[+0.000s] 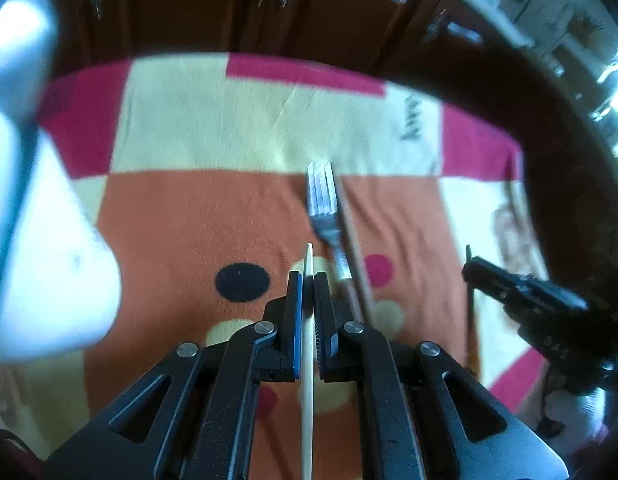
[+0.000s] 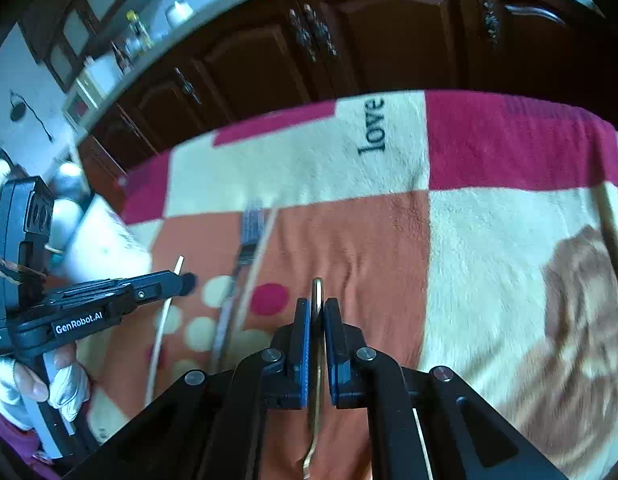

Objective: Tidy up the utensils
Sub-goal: 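Grasp a wooden chopstick beside the fork with the left tool, then carry the chopstick with the left tool while the right tool carries its utensil to the cup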

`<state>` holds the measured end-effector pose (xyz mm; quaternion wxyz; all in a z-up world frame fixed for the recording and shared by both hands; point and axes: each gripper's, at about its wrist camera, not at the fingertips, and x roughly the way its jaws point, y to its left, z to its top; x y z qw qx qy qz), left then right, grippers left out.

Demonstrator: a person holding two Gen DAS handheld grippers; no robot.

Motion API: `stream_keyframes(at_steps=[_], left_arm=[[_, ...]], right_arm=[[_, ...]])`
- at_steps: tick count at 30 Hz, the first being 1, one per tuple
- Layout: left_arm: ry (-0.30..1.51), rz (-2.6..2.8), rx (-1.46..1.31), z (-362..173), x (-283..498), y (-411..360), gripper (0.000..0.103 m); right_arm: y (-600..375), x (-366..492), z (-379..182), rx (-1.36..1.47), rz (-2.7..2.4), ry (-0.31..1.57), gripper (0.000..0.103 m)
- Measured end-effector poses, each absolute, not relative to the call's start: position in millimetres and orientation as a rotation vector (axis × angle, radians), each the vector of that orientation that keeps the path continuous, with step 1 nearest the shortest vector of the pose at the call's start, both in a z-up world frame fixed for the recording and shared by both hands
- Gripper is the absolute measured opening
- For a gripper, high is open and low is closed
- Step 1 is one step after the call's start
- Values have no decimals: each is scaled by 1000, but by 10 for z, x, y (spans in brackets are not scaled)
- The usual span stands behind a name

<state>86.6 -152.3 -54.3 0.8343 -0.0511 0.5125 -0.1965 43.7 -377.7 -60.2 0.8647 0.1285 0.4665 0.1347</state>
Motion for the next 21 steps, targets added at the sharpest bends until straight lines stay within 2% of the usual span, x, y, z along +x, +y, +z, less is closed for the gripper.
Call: stream_keyframes(at_steps=[12,21], left_arm=[[940,-485,-149,110,314,-1283,4],[877,-476,-196,440,140,-1012,4]], right_arm=[[-3582,-259,-40,277,326,840,6],[-3386,-420,279,222,349,784,6]])
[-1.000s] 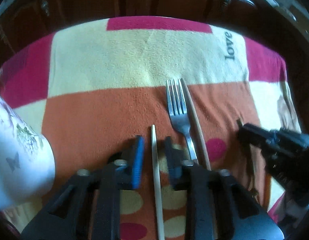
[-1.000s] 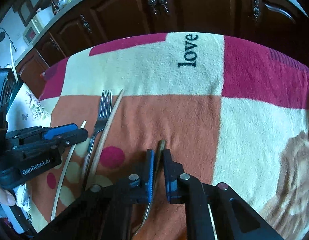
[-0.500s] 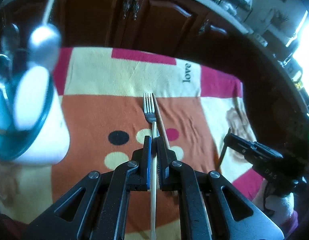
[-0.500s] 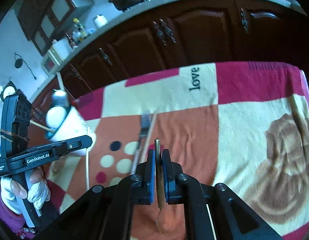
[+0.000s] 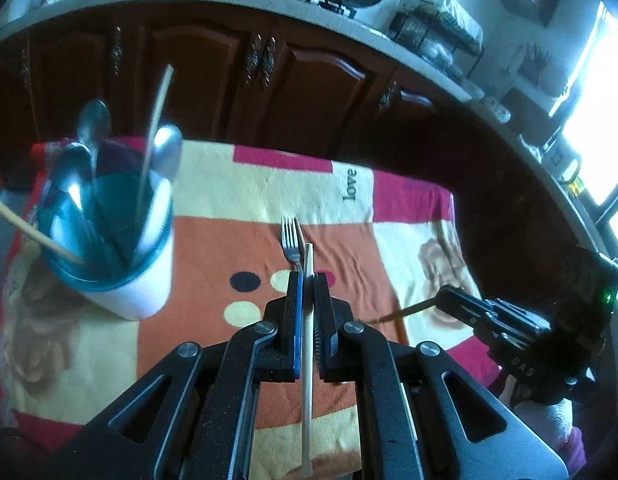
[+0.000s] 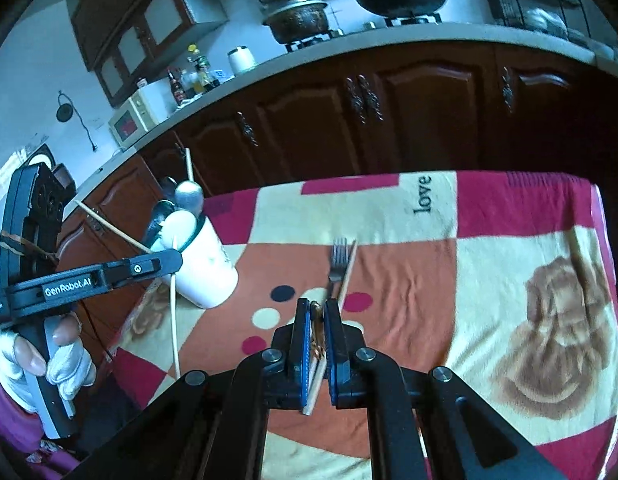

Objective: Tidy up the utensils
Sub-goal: 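Carry the chopstick with the left tool while the right tool carries its utensil to the cup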

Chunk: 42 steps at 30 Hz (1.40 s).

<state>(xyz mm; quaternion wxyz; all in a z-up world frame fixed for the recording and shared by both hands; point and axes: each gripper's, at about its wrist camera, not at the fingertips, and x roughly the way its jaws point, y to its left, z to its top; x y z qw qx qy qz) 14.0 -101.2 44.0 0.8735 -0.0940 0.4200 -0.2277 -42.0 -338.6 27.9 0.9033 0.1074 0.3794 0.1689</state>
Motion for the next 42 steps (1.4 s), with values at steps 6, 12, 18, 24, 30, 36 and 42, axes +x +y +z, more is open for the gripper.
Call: stream_keyframes(at_steps=[6,12,18,24,30,36,42], left_arm=[[802,-458,-236,822,91,-741,4],[695,-408,-247,1279,111,-390,4],[592,-293,-227,1564,259,10,4],[523,-158,-211,1512,479,308,4],[478,-95,-214,1405,693,401,4],[435,-51,-184,1211,834,360,4],[446,-18,-157,968,910,323,4]], right_arm=[[-3193,-404,566,178,388,742,6],[-2894,-332,919,137,458,687,6],[-2461,-162,1292,128,542,615,6],[-1975,83,1483,113,614,589,6],[-1567,302,1379,85,644,619,6],[-1437,454,1061,93,631,662,6],[-1355,577,745,88,616,711,6]])
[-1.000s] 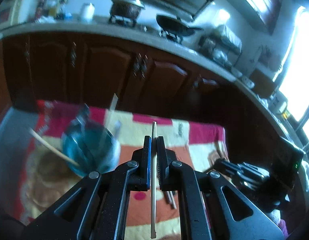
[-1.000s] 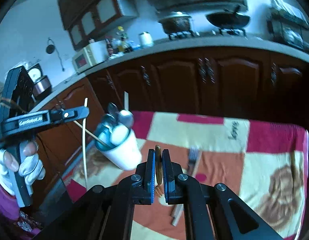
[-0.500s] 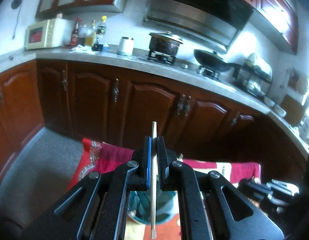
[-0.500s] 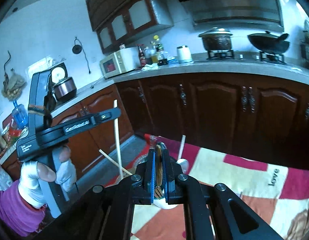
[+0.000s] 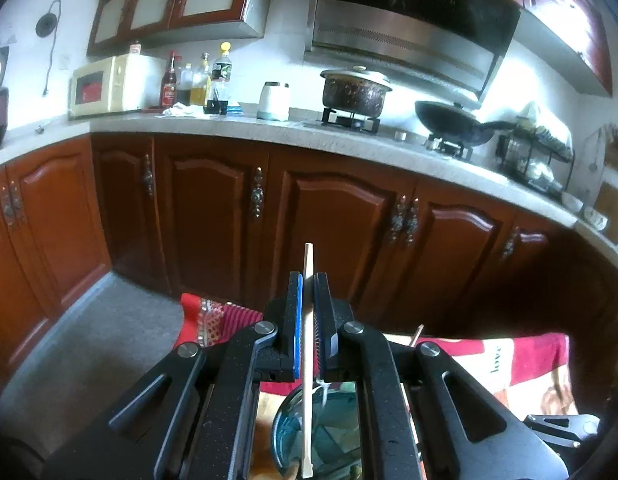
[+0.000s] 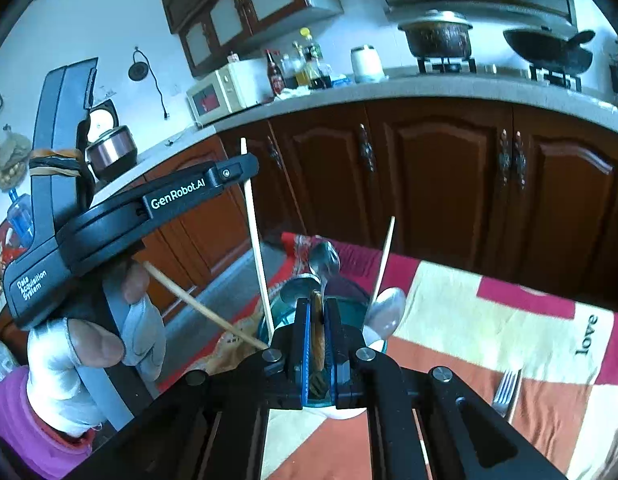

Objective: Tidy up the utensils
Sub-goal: 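Carry the chopstick with the left tool while the right tool carries its utensil to the cup, then lower the utensils into the cup and open both tools, then move both open tools from the cup to the fork and chopstick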

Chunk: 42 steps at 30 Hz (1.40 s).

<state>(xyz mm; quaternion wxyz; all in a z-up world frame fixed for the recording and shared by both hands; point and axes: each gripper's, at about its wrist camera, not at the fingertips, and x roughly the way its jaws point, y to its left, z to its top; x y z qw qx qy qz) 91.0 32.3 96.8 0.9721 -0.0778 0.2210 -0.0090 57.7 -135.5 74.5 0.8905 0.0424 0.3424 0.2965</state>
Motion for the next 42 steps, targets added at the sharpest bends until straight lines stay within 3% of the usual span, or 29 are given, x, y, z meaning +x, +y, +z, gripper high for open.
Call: stream_keyframes(at_steps=[12,24,27,32,36,42], left_arm=[[468,-52,-134,896,840,249,4],[537,-85,-167,878,797,276,6],[555,-95,-184,895,754,286,14],[553,-109,-176,964,576,254,29],[556,-110,-143,982,434,194,30],[552,-102,-115,981,204,64,36]], right_arm=[[-1266,616,391,86,622,809,6],[-1436,442,476,96,612,814,12],[-1503,382,519,118,604,800,23],[-1626,248,639,152,587,757,28],[-1728,163,680,155,547,742,40],[-1900,71,639,163,496,753,41]])
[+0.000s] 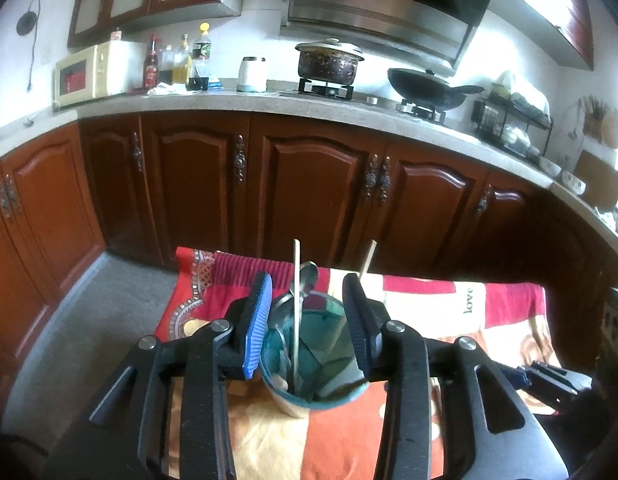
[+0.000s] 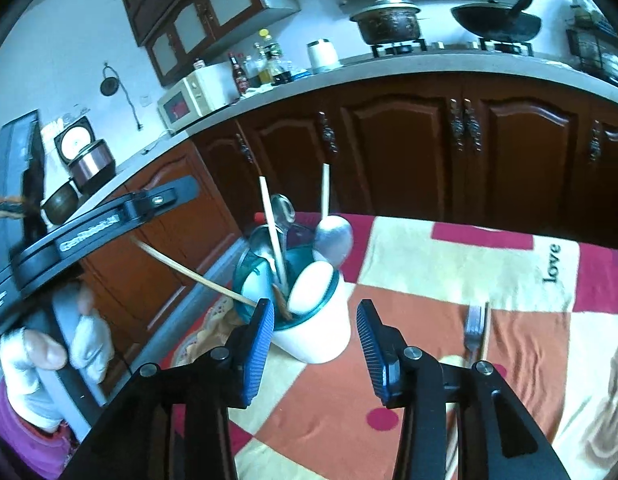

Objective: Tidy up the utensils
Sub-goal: 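Move both open tools from the cup to the fork and chopstick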

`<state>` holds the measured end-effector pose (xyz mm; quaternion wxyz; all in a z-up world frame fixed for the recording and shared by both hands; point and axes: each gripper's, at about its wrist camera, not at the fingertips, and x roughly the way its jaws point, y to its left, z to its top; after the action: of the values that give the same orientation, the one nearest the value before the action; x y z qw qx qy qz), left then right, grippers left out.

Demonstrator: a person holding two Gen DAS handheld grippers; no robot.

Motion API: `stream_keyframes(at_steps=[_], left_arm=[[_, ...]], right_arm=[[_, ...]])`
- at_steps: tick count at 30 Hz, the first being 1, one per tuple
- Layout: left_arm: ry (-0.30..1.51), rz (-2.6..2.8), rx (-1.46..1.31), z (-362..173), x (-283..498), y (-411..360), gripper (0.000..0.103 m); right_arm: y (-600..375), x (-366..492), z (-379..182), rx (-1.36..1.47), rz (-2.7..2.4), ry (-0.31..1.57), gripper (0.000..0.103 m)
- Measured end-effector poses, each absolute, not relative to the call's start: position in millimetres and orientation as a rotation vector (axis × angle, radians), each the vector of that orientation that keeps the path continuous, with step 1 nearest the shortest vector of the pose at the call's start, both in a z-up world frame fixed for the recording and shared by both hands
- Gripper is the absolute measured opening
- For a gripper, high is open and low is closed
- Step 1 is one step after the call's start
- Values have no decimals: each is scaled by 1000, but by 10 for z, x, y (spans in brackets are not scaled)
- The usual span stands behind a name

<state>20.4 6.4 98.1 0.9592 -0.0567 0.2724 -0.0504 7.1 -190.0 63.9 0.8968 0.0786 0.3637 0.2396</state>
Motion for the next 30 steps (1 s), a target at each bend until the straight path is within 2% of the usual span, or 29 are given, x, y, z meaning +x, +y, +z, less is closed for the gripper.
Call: stream_keyframes(at_steps=[12,14,16,30], left_arm=[[583,-167,-64,914,-73,-291,40],[583,-174,-63,898,-111,-360,48],[585,-179,-68,885,-138,-404,51],[571,-126,-64,938,-94,-333,53]], right_arm=[[-2270,-164,602,189,416,771,43],[-2325,-175,583,195,405,778,44],[-2389,-197,551,195,391,789,44],[-2705,-246,369,242,355,823,44]])
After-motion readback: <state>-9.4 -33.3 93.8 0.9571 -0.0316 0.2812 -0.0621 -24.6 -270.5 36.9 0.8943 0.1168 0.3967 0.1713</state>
